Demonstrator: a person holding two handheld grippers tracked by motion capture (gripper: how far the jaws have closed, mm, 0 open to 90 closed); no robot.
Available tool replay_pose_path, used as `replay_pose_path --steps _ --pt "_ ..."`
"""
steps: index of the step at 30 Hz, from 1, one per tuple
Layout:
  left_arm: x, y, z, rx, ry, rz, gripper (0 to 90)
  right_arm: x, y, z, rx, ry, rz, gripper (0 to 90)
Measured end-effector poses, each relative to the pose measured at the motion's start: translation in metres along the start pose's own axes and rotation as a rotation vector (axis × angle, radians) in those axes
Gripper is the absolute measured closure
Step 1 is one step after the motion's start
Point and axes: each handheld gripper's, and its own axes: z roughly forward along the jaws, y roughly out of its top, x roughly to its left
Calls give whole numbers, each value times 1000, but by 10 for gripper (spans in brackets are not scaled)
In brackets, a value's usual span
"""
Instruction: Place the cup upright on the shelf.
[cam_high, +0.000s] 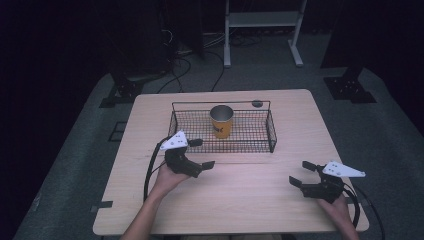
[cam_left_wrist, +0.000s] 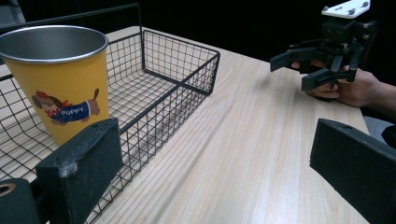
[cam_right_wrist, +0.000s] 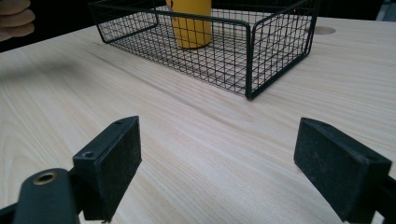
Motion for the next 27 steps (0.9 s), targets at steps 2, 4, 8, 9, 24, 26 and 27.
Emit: replay_pose_path --steps 2,4,8,9,24,26,27 --pt "-1 -1 -2 -5 1 0 16 0 0 0 1 -2 1 140" --pt "-3 -3 -3 -12 0 -4 16 0 0 0 1 -2 2 140" --pt "-7 -4 -6 -13 -5 2 16 0 0 0 0 -4 5 140" --pt "-8 -4 -7 -17 -2 7 16 0 0 0 0 -4 5 140" --pt "-17 -14 -20 -37 2 -1 23 -2 1 -2 -9 -6 22 139" --pt "-19 -16 -21 -34 2 -4 23 -3 1 -3 -17 -10 27 139" --pt "-19 -17 -21 -34 2 -3 23 -3 2 -4 -18 -16 32 139"
